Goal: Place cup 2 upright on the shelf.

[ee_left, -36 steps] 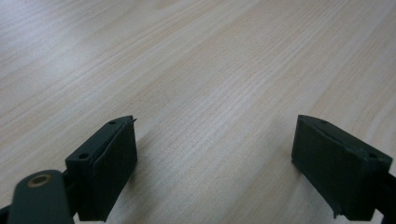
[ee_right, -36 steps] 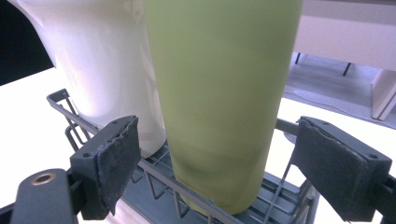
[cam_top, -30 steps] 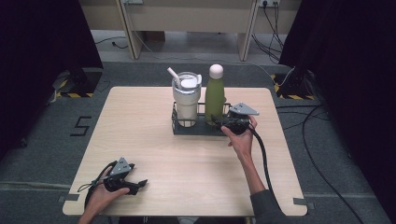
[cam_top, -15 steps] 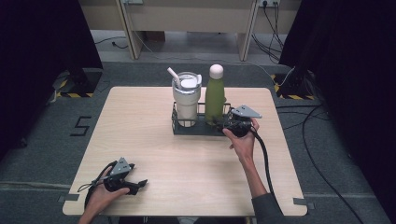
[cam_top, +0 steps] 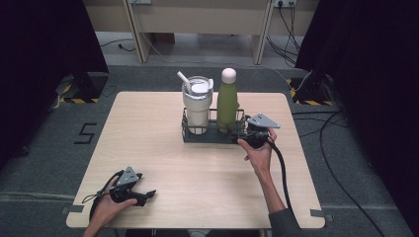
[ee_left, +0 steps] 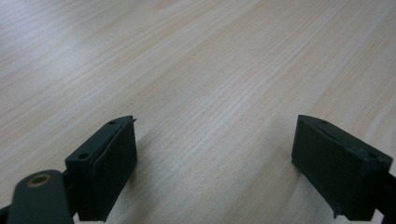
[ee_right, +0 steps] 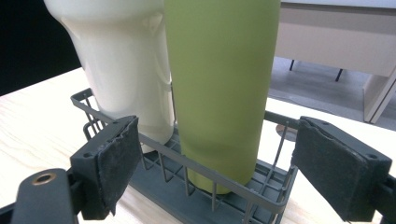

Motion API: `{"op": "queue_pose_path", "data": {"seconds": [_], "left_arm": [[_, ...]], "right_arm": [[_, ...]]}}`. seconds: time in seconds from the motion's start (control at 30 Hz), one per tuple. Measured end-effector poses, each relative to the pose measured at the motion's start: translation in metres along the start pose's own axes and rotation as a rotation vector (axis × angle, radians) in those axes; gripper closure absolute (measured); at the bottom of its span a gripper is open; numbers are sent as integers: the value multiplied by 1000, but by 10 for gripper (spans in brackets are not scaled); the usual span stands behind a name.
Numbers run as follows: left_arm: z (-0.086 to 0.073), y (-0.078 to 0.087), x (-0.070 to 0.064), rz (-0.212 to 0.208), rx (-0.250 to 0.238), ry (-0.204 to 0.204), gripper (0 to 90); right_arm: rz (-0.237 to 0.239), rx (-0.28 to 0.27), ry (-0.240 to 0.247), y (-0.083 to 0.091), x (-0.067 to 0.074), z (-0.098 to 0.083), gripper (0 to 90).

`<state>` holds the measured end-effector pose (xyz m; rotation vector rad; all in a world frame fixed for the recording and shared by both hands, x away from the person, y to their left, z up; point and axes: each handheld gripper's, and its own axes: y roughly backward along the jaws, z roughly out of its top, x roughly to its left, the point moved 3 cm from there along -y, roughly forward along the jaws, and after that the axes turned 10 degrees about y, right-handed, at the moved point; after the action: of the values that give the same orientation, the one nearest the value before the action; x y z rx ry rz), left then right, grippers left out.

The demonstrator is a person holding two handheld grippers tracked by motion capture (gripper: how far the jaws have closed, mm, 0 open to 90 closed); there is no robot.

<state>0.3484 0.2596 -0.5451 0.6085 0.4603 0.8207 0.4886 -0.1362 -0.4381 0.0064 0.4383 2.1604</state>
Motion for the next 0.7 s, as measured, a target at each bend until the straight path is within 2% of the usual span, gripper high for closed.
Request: {"op": "queue_pose_path", "data": {"seconds": [0.13,0.27,0.7], "left_arm": [[0,0,0,0,0,1,134],[0,0,0,0,0,-1,134],[0,0,0,0,0,0,134]], "right_arm": [[20,-6,-17,3,5,0,152],[14,-7,17,6,9,1,152],[39,0,25,16,21,-7,152]]}}
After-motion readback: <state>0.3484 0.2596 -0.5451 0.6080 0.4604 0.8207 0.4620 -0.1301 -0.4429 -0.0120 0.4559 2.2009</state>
